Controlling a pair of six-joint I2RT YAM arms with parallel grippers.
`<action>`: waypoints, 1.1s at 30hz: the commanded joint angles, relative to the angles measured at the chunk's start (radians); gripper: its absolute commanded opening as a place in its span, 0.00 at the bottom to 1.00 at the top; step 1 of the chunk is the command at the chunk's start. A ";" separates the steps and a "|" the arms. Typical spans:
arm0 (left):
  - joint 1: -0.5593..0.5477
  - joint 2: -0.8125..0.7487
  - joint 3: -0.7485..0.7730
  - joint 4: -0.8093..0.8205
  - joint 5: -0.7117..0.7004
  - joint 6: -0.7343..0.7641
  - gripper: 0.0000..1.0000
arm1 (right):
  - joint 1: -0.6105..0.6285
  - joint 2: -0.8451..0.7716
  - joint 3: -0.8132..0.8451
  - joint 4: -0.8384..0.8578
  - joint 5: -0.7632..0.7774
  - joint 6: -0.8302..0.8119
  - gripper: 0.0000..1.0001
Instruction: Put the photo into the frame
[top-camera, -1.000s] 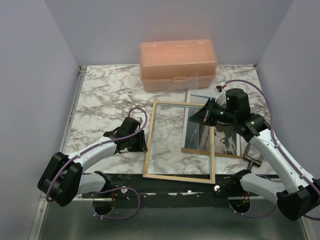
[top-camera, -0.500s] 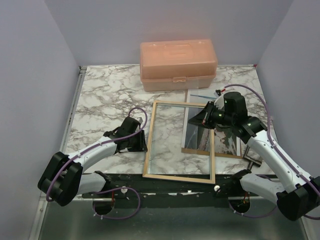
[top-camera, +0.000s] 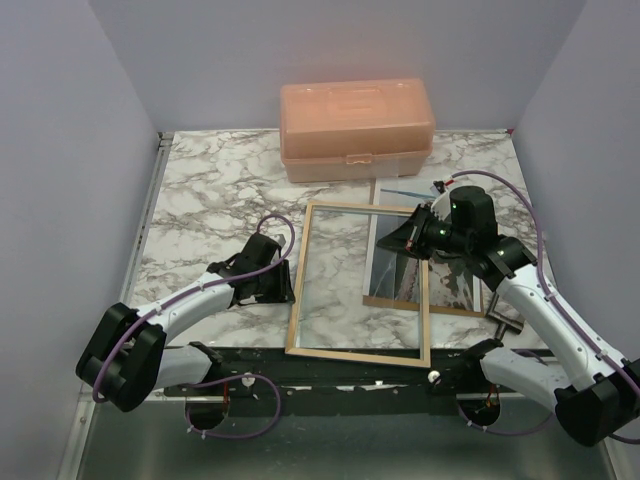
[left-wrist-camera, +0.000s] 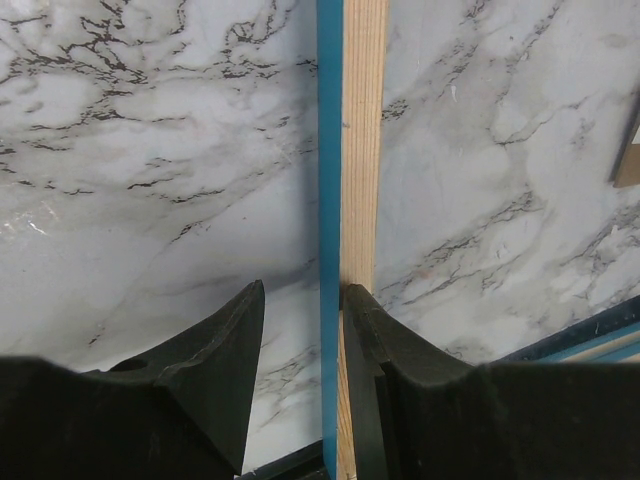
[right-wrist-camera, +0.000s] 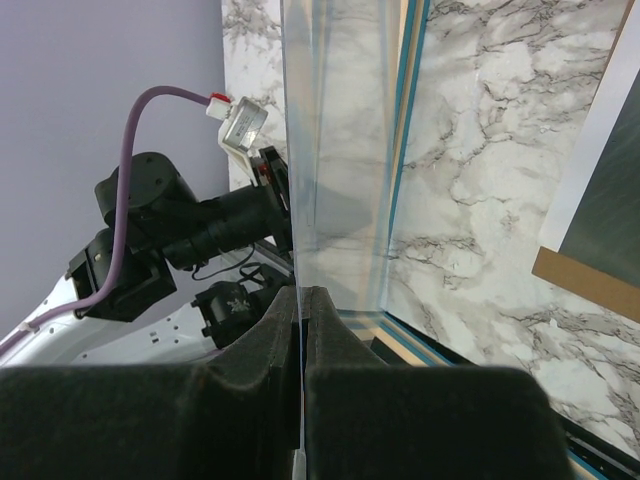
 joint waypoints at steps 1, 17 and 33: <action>0.003 0.030 -0.004 -0.011 -0.025 0.017 0.38 | 0.001 -0.021 0.021 0.020 -0.011 0.019 0.00; 0.002 0.037 -0.001 -0.009 -0.022 0.019 0.38 | 0.000 -0.029 0.041 0.012 0.004 0.024 0.00; 0.002 0.040 -0.001 -0.009 -0.021 0.020 0.38 | 0.001 -0.040 0.033 -0.007 0.019 0.011 0.01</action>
